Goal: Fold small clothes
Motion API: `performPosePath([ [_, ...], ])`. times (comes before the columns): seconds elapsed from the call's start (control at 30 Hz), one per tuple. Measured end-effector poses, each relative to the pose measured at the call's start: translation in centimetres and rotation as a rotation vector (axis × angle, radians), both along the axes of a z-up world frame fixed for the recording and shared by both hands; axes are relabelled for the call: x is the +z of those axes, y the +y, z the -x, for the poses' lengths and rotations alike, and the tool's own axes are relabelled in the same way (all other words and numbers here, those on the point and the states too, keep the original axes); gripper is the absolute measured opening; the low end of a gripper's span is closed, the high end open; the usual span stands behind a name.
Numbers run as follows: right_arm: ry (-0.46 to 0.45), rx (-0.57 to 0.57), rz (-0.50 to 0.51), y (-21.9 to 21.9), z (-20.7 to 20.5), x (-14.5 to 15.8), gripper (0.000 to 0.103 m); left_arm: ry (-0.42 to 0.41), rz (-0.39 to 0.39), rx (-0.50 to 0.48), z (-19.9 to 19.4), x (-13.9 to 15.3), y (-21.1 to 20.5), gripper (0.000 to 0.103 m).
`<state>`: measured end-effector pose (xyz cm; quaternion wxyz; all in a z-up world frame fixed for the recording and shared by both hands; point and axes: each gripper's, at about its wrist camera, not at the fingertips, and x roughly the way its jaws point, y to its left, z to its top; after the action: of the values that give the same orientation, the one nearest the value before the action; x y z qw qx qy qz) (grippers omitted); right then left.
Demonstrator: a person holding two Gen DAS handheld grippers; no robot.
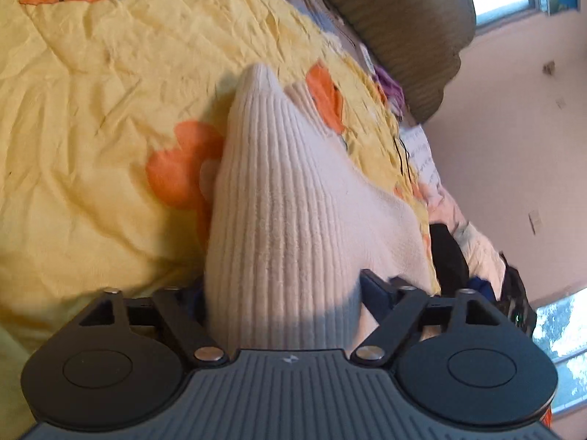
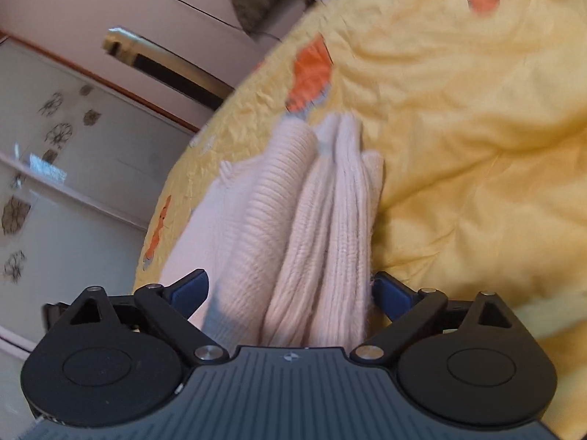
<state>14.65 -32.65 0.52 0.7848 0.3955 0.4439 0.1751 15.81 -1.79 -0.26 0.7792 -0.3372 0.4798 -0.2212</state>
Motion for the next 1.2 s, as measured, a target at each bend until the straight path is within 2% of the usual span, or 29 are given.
performPosePath([
  [0.03,-0.025,0.003,-0.007,0.6,-0.2,-0.5,0.07,-0.012,-0.018,-0.002,0.1,0.5,-0.1,0.062],
  [0.07,-0.043,0.015,0.016,1.4,-0.4,-0.5,0.068,-0.036,-0.03,-0.014,0.4,1.1,-0.1,0.055],
  [0.17,-0.106,0.074,0.12,4.0,-0.2,0.9,0.067,-0.089,-0.089,-0.013,1.3,3.3,0.7,0.053],
  [0.23,-0.118,0.086,0.077,4.6,-0.4,1.6,0.06,-0.122,-0.106,0.015,1.7,4.7,2.4,0.052],
  [0.33,-0.168,0.127,0.037,7.0,-1.5,2.9,0.059,-0.149,-0.139,0.075,1.6,6.2,5.6,0.053],
  [0.43,-0.194,0.164,0.004,10.2,-4.0,3.0,0.058,-0.136,-0.211,0.13,0.4,5.1,8.3,0.056],
  [0.47,-0.186,0.172,0.001,11.3,-5.1,2.6,0.058,-0.107,-0.223,0.138,-0.1,4.0,9.0,0.062],
  [0.5,-0.173,0.182,0.014,12.3,-6.1,2.0,0.058,-0.057,-0.194,0.164,-0.4,2.7,10.0,0.068],
  [0.53,-0.154,0.194,0.049,13.4,-7.1,1.3,0.059,-0.031,-0.137,0.196,0.0,1.8,11.3,0.076],
  [0.57,-0.134,0.188,0.082,14.1,-7.7,0.7,0.064,-0.03,-0.1,0.209,0.5,1.7,11.9,0.076],
  [0.6,-0.112,0.17,0.067,14.3,-7.9,0.2,0.076,-0.039,-0.085,0.205,1.2,1.9,12.2,0.075],
  [0.7,-0.088,0.149,0.036,13.3,-6.8,0.8,0.078,-0.071,-0.053,0.164,3.6,2.7,12.6,0.087],
  [0.77,-0.097,0.149,0.039,12.1,-5.2,1.5,0.081,-0.093,-0.084,0.148,4.8,2.7,12.1,0.088],
  [0.83,-0.111,0.142,0.019,10.8,-3.8,2.0,0.093,-0.11,-0.108,0.138,5.4,2.3,11.2,0.088],
  [0.9,-0.106,0.174,0.017,10.7,-2.9,1.9,0.094,-0.114,-0.121,0.146,5.7,1.6,10.4,0.089],
  [0.93,-0.086,0.207,0.03,11.3,-2.7,1.4,0.09,-0.117,-0.142,0.152,5.8,1.4,10.0,0.089],
  [0.97,-0.063,0.246,0.045,12.2,-2.5,0.7,0.086,-0.131,-0.18,0.159,6.1,1.6,9.3,0.088],
  [1.03,-0.163,0.275,0.121,13.9,-1.4,0.9,0.084,-0.169,-0.276,0.152,6.6,2.5,8.1,0.083],
  [1.07,-0.187,0.286,0.169,14.8,-1.0,1.2,0.084,-0.178,-0.3,0.15,6.8,2.9,7.8,0.075],
  [1.1,-0.187,0.29,0.192,15.2,-0.9,1.4,0.084,-0.188,-0.315,0.148,7.0,3.3,7.7,0.07],
  [1.13,-0.181,0.293,0.196,15.4,-1.0,1.6,0.079,-0.197,-0.322,0.14,7.2,3.8,7.7,0.062],
  [1.2,-0.181,0.297,0.19,15.4,-0.8,2.0,0.07,-0.195,-0.335,0.132,7.5,4.5,7.6,0.058],
])
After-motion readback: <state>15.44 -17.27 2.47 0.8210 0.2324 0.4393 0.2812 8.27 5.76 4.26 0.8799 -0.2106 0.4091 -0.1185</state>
